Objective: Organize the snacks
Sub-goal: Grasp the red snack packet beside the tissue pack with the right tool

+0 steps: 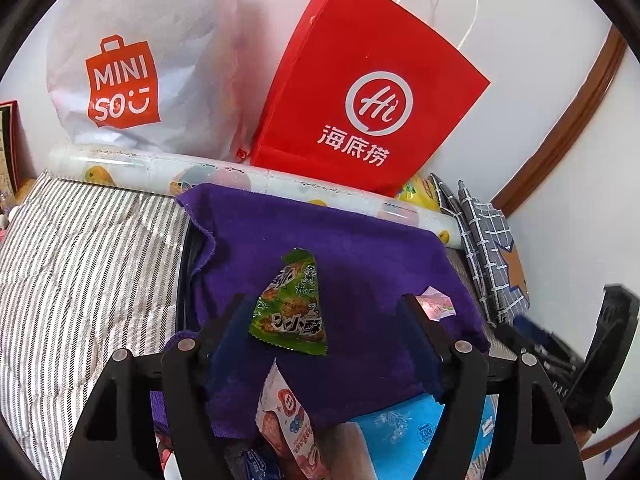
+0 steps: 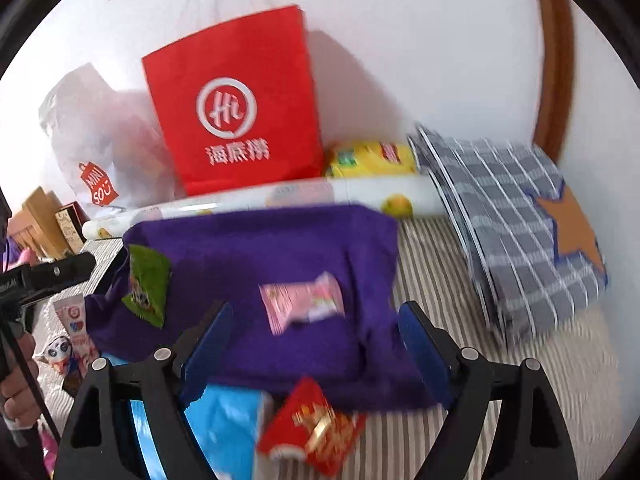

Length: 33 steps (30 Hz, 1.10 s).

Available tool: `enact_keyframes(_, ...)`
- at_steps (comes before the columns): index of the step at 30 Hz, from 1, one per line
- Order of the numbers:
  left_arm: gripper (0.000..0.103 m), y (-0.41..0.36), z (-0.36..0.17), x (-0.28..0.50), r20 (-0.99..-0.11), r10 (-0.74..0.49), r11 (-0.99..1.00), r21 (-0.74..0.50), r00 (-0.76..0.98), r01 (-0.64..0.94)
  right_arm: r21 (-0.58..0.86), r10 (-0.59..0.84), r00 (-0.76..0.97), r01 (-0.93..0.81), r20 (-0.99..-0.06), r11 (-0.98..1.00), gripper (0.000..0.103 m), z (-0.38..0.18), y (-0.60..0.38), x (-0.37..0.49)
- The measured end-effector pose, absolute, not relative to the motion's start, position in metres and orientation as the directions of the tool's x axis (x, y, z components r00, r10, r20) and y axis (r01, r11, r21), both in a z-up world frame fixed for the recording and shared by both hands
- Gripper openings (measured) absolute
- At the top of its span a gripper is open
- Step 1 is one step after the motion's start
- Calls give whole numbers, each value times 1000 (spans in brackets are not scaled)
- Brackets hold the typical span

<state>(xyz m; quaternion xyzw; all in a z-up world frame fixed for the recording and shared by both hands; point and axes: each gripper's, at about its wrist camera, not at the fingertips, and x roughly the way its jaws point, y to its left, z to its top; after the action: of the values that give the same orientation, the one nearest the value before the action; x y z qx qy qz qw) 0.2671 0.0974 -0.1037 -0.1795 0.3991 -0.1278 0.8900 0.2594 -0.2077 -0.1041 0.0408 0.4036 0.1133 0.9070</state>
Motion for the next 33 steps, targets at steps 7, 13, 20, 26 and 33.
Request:
enact_keyframes(7, 74, 92, -96, 262, -657, -366, 909, -403, 659, 103, 231, 267, 613, -139, -744, 963, 73, -113, -227, 230)
enact_keyframes(13, 74, 86, -91, 257, -650, -343, 922, -370, 678, 112, 257, 292, 594, -144, -750, 955, 69, -118, -216, 230)
enact_keyframes(20, 74, 92, -88, 256, -639, -378, 904, -412, 671, 117, 271, 286, 527, -108, -800, 957, 56, -145, -230, 234)
enact_keyframes(26, 76, 94, -85, 254, -631, -377, 902, -418, 678, 112, 216, 247, 543, -122, -803, 969, 56, -136, -238, 211)
enact_keyframes(33, 76, 95, -81, 253, -626, -376, 901, -419, 683, 112, 244, 255, 506, -90, -824, 966, 56, -158, -245, 218)
